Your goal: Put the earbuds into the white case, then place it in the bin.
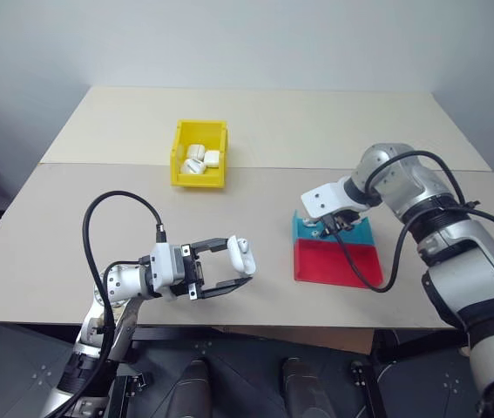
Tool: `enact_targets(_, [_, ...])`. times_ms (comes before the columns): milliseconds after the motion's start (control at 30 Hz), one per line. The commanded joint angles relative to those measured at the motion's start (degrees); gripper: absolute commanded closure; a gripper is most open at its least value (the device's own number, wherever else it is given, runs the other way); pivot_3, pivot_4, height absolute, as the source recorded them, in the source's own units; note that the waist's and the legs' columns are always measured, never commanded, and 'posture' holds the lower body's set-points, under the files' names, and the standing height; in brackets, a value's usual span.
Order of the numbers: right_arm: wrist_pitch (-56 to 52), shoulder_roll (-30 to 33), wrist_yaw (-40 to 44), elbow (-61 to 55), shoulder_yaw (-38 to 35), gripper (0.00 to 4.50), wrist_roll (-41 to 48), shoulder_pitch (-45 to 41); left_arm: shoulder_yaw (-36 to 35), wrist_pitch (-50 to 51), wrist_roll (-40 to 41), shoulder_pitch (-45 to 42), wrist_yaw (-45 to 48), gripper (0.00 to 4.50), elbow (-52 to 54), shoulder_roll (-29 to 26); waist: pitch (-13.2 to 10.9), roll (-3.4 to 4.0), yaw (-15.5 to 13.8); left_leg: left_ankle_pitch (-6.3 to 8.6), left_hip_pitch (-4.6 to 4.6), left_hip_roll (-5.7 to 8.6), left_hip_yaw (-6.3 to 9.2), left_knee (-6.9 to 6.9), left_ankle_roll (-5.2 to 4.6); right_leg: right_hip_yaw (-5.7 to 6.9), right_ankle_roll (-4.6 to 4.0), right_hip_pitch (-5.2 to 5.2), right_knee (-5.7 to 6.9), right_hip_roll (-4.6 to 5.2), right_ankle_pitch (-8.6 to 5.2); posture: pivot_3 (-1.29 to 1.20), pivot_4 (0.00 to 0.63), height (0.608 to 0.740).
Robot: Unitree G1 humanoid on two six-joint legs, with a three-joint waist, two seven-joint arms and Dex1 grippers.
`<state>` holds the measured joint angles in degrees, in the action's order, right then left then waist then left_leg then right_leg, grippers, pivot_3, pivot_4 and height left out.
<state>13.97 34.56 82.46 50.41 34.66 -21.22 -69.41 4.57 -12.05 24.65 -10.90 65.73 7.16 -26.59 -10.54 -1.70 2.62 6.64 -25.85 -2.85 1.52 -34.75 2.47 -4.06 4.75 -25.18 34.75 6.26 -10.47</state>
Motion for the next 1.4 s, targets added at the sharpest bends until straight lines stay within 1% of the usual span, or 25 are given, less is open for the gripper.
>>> enact_targets(33, [1.6,-0.1,-1.0,1.1,-1.5,2.47,-0.7,-0.8,-0.3,-0.5,0.1,-0.3,-0.5,1.76,1.7,-0.3,0.0,0.0,0.0,0.0,0.03,0.0,0.0,0.0,0.0,0.0,-0.02,0.01,0.06,0.0,-0.03,0.0,0.15,0.74])
enact_targets(433, [4.0,-1.1,-2.0,3.3,-1.2,2.47,-2.1,-0.2,0.0,-1.8,-1.9,-0.4,-1.3,1.76,1.1,0.3,0.0,0.0,0.1,-0.03,0.28,0.0,0.01,0.01,0.0,-0.01,-0.07,0.1,0.27,-0.01,-0.07,0.0,0.15,0.74])
enact_targets(767, [4.4,-2.0,-3.6,4.7,-0.9,2.47,-3.7,-0.9,0.4,-1.2,-1.4,0.1,-1.3,1.76,2.1,0.1,0.0,0.0,0.2,-0.03,0.31,0.0,0.02,0.02,0.0,-0.01,-0.08,0.14,0.28,-0.02,-0.08,0.0,0.15,0.74])
enact_targets(1100, [4.7,-2.5,-3.7,4.2,-1.4,2.47,-3.8,-0.8,0.6,-1.1,-1.5,0.5,-1.6,1.76,2.7,0.3,0.0,0.0,0.3,-0.03,0.36,0.0,0.03,0.02,0.0,-0.01,-0.09,0.18,0.29,-0.02,-0.07,0.0,0.15,0.74])
enact_targets(1400, [7.2,-2.2,-2.7,4.1,-1.6,2.47,-3.3,-0.7,0.6,-0.9,-1.6,0.4,-1.7,1.76,2.7,0.2,0.0,0.0,0.3,-0.04,0.36,0.0,0.03,0.02,-0.01,-0.01,-0.09,0.18,0.29,-0.02,-0.07,0.0,0.15,0.74])
